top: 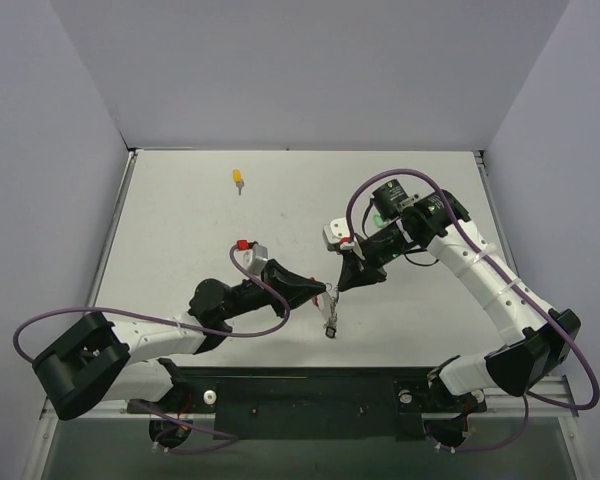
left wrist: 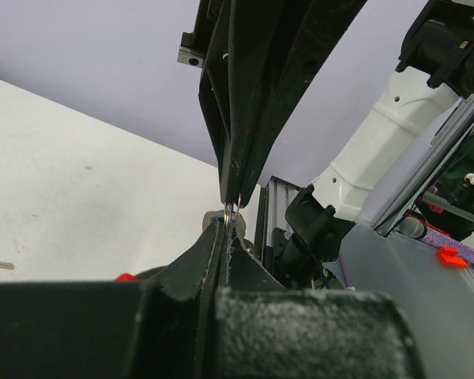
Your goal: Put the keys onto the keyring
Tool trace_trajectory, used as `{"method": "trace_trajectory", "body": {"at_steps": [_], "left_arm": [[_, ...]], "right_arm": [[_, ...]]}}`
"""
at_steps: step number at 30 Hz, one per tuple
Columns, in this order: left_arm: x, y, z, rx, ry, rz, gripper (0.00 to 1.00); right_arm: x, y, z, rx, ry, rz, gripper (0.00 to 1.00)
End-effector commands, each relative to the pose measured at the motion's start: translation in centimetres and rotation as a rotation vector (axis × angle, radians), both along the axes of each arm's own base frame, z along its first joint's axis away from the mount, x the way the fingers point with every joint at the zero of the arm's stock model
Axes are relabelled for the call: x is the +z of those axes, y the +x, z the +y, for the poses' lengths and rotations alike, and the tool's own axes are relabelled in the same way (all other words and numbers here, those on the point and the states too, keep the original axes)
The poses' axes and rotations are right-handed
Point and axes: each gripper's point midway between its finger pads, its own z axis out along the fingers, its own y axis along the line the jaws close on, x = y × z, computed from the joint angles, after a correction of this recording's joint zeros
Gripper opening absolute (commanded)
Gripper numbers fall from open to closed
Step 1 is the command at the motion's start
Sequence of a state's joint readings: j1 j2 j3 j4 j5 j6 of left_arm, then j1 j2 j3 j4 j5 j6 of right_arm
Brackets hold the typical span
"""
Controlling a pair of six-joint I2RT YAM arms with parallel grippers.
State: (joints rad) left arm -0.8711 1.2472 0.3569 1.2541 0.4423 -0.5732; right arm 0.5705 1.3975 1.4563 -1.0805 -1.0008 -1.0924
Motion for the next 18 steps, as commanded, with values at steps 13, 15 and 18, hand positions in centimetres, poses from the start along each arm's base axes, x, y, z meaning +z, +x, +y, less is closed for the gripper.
{"method": "trace_trajectory", "body": {"at_steps": [13,15,18], "left_arm": [[3.84,-0.64,0.57,0.003,-0.139,-0.072,0.00],[3.90,-0.69,0.64,0.004,-0.140,-0.075,0.00],[3.80,-0.68,0.61,0.002,-0.137,-0.069,0.00]], "right_arm": [[0.82,0.00,0.45,-0.045,0.028,0.015,0.00],[0.87,-0.05,0.52,-0.043,0.031,0.016,0.00],[0.86,-0.13,0.50,-0.042,0.031,0.018,0.00]]}}
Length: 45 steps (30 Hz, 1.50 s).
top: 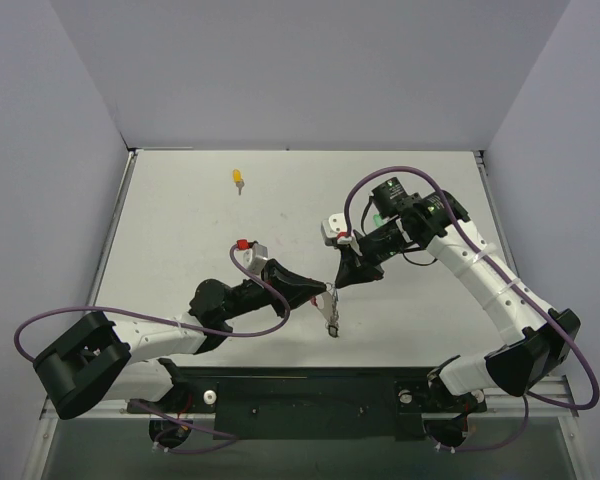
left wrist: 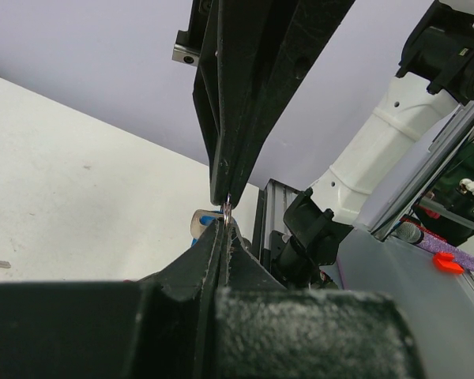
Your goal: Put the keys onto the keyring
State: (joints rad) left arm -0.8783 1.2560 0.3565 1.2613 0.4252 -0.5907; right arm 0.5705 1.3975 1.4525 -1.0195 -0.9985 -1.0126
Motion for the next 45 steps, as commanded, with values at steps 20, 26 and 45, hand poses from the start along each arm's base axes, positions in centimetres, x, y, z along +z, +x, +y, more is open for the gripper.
{"method": "trace_trajectory", "body": {"at_steps": [20,26,45], "left_arm": [[3.5,-1.6,0.4,-0.055,-0.115,-0.082,0.00],[3.4,-1.5,0.6,-0.039,-0.100,-0.091,0.00],[3.4,-1.1,0.8,-0.032,-0.096,-0.074,0.00]], "right_arm": [[0.7,1.2,-0.4,-0.107,0.002,-0.018,0.00],[0.7,1.2,-0.6,-0.119,0.016,0.001,0.00],[0.4,-0.1,-0.4,-0.035,0.014,-0.004,0.00]]}}
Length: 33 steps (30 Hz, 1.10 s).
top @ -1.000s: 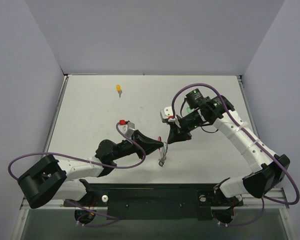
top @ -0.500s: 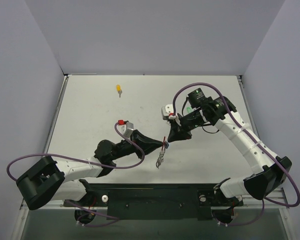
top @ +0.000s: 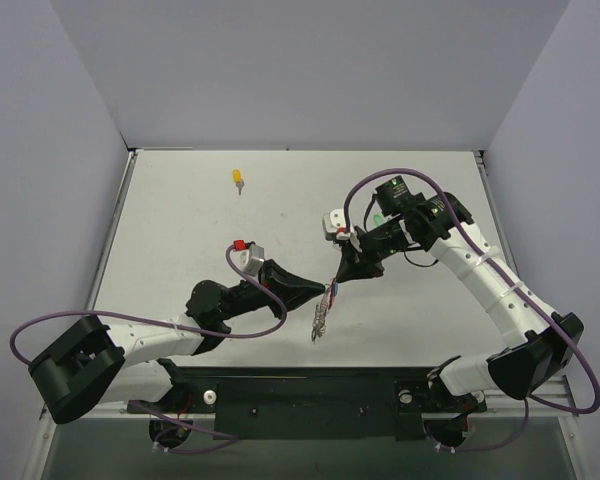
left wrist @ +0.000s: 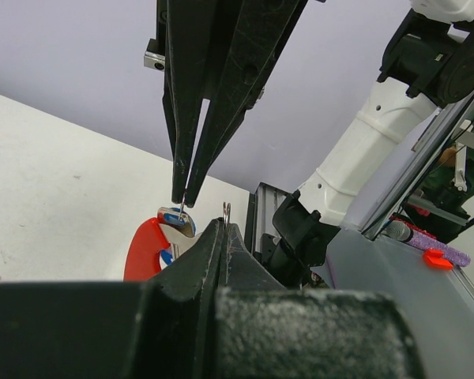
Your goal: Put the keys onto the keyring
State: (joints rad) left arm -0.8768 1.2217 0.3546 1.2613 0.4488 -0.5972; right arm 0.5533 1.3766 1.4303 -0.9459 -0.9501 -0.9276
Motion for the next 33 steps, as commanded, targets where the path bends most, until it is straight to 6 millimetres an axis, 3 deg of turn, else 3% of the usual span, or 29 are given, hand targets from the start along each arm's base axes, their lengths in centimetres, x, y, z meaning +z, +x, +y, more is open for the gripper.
{"method": "trace_trajectory", "body": {"at_steps": [1,5,11,25,33], "left_arm": [[2.4,-0.2,0.5,-0.003,-0.077,-0.049,0.00],[2.8,0.4,0.8,0.029,-0.086,-0.047,0.00],[2.7,0.6,0.8,0.041,-0.077,-0.047,0.00],[2.5,-0.2,0.1,-0.038,-0.080,-0.037,0.00],[2.5,-0.4,-0.1,-0.055,-0.087,-0.031,0.00]], "right_arm": [[0.6,-2.1,-0.1,0.076,0.037,0.023,0.00],[0.7,-3.6,-0.6,0.170,0.037,0.010,0.00],[0.8,-4.4,-0.6,0.221,0.035,0.000,0.00],[0.5,-2.6,0.2,0.127,0.016,0.002,0.00],[0.3,-2.6,0.4,0.117,0.018,0.010,0.00]]}}
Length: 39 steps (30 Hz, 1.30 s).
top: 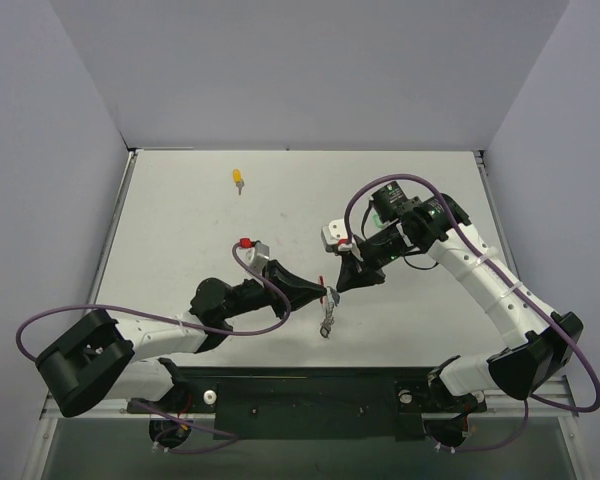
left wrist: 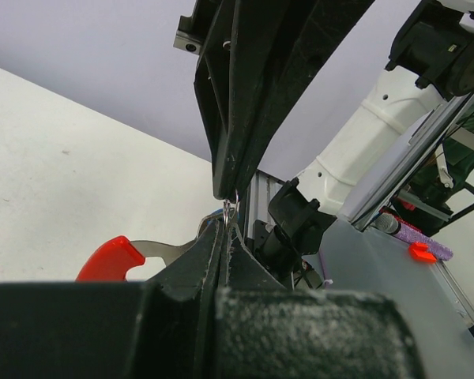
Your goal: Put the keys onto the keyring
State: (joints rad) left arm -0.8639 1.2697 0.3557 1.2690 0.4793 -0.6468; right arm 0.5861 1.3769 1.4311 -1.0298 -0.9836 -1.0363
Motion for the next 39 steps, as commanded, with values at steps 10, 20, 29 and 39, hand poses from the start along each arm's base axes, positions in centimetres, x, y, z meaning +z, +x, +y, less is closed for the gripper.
{"method": "trace_trajectory", "body": {"at_steps": [10,20,29,39], "left_arm": [[4.2,-0.7,0.3,-0.032,-0.126,-0.085,0.00],[4.2,-0.8,0.7,-0.018,-0.127,-0.094,0.00],[4.7,-0.8,1.1,-0.004,-0.139,-0.107,0.00],[4.6,-1.0,1.2,-0.012,-0.133,-0.111,0.00]], "right_arm": [[0.0,0.0,0.3,0.002,0.001,-0.007,0.00],[0.2,-0.1,0.2,-0.003,0.007,-0.008,0.00],[0.4,-0.4,0.1,0.014,0.013,-0.007,0.00],[0.6,-0.6,0.1,0.021,0.015,-0.008,0.00]]}}
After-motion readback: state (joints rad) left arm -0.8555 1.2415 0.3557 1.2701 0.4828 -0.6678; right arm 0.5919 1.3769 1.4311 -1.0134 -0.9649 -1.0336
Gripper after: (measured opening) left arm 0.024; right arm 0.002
